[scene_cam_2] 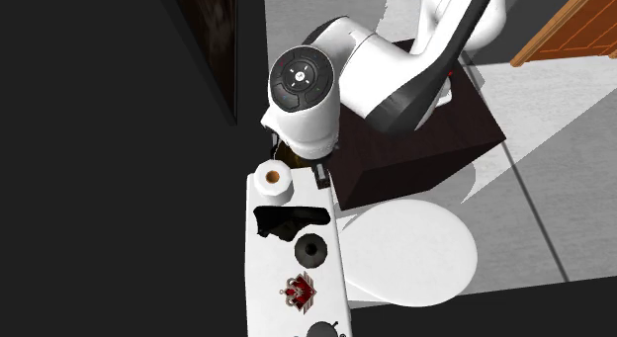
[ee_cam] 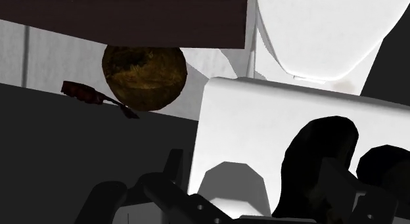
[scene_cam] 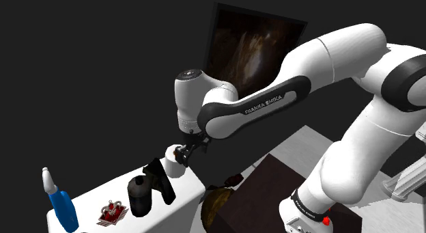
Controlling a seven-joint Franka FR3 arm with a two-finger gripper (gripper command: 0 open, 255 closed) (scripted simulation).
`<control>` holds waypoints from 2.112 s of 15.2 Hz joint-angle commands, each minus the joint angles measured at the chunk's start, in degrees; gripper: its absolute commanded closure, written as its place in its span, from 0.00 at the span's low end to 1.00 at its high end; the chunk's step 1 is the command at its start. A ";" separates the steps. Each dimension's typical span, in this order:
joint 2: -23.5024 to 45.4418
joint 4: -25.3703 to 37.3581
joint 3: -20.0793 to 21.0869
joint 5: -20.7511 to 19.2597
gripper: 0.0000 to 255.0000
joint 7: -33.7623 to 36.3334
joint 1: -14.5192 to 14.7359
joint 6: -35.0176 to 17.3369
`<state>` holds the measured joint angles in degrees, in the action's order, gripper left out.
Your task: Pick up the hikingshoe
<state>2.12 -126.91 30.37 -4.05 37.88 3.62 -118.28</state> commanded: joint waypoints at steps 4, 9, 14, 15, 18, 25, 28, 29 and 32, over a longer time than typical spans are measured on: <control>13.60 8.92 0.12 -7.95 0.00 9.67 3.60 -1.09; 26.19 19.80 -2.17 -13.88 0.00 16.35 9.12 0.15; 31.60 23.64 -3.93 -15.85 0.00 18.26 11.67 -0.70; 32.08 23.60 -4.27 -16.01 0.00 18.36 11.94 -1.23; 33.50 23.57 -5.53 -16.30 0.00 18.54 12.93 -2.84; 31.68 21.74 -6.04 -15.22 1.00 19.05 14.00 -3.12; 31.85 21.71 -6.07 -15.34 1.00 19.20 14.15 -3.27; 31.37 20.96 -5.99 -15.25 1.00 19.09 13.90 -3.55; 31.92 26.91 -9.18 -21.79 0.00 26.75 21.20 3.50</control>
<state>33.12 -102.53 22.84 -21.77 59.36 20.52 -121.28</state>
